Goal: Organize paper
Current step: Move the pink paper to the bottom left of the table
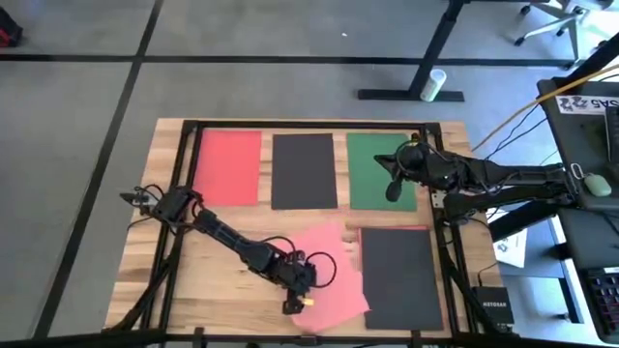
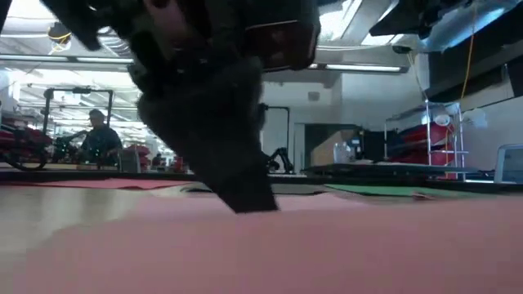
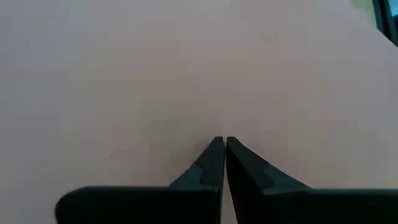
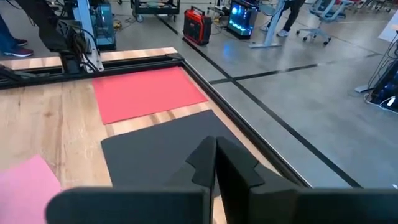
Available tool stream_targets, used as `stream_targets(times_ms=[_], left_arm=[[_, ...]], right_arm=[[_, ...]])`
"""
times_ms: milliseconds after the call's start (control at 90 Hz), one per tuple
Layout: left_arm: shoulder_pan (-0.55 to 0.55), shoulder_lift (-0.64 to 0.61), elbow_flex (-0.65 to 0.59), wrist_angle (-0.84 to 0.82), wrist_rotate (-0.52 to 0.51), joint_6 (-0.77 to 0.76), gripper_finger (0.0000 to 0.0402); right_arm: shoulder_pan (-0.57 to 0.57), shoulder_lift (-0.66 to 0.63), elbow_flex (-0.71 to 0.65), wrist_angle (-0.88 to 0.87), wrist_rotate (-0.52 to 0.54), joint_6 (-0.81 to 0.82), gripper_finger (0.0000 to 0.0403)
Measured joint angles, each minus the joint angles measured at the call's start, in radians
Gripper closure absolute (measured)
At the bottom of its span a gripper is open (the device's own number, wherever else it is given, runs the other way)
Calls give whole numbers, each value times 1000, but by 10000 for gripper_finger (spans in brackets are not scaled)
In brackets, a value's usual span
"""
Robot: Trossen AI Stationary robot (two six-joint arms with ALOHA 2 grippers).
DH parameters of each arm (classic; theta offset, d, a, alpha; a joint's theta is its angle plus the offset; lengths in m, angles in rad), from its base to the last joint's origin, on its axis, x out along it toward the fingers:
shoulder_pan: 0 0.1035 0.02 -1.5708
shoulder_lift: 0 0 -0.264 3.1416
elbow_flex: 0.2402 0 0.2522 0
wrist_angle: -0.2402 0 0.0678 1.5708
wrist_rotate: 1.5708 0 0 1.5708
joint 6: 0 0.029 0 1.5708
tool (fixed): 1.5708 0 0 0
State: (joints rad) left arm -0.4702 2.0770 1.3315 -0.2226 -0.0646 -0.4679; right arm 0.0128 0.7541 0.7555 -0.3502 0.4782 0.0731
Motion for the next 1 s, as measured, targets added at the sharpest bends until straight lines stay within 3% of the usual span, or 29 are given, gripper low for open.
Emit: stream_targets(times_ms=[300, 722, 1000], left_arm=[[7, -101, -27, 62, -56, -4, 402], [-6, -268, -260, 532, -69, -29, 402], [-27, -268, -275, 304, -70, 0, 402]], right_arm=[[0, 0, 0, -13, 0, 1, 403], [0, 0, 0, -12, -27, 13, 403], [0, 0, 0, -12, -27, 12, 403]])
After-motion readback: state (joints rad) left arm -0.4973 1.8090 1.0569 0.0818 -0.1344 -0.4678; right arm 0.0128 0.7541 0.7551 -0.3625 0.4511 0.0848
